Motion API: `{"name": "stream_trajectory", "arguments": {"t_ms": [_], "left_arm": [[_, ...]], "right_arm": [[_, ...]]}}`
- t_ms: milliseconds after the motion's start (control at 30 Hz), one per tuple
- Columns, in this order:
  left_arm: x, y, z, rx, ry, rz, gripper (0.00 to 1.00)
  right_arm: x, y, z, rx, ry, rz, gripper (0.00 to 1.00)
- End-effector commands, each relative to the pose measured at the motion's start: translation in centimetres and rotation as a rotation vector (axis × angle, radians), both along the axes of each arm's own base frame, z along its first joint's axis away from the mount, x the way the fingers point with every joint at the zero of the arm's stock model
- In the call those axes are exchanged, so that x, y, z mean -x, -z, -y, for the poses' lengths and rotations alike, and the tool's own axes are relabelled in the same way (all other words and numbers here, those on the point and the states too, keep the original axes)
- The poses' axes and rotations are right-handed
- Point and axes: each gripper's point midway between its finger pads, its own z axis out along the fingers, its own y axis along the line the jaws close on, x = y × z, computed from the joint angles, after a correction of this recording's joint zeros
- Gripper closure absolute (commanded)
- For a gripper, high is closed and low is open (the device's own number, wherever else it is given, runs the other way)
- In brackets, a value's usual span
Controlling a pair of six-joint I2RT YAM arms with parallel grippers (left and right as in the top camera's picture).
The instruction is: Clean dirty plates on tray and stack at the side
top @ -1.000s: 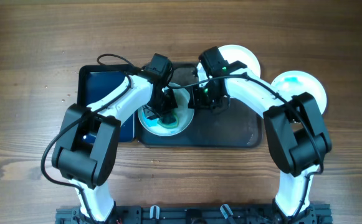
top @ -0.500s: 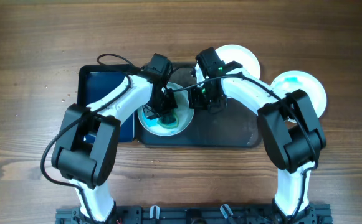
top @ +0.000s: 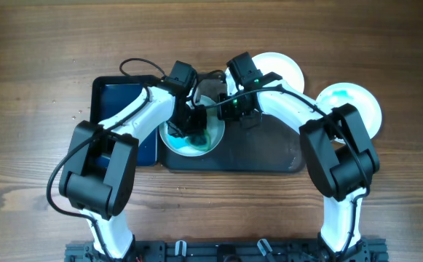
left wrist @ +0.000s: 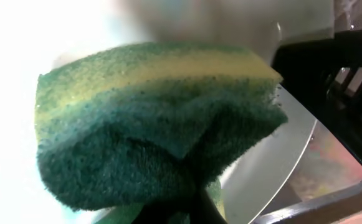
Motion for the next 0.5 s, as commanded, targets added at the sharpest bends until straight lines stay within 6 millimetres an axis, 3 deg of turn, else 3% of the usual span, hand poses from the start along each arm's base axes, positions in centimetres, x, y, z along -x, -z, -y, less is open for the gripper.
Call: {"name": "stream_trajectory", "arguments": {"t_ms": [0,100,200,367,467], "left_arm": [[-0.3,2.3,-5.1,-0.284,-0.274,-0.021,0.96],[-0.8,2.2,-9.3,-0.473,-0.483,0.016,0.96],[-1.2,2.0,-11.0,-0.526,-0.554,0.034,0.96],[-1.4,1.2,-11.2,-0.526,-0.556,0.020,0.96],[-1.6,0.2,-9.3,-0.438,-0.409,-0.008,0.96]], "right_arm": [[1.2,2.1,-0.9,0.000,-0.008,-0.051,0.96],[1.5,2.4,-0.7,0.004,-0.003,-0.063,0.96],[1.9,2.5,-0.5,0.010,0.028,-0.094,0.96],[2.6,2.7,0.8,0.073,0.114,-0.154,0.96],[2.3,1.9,2.0,0.134,0.169,-0.128,0.96]]}}
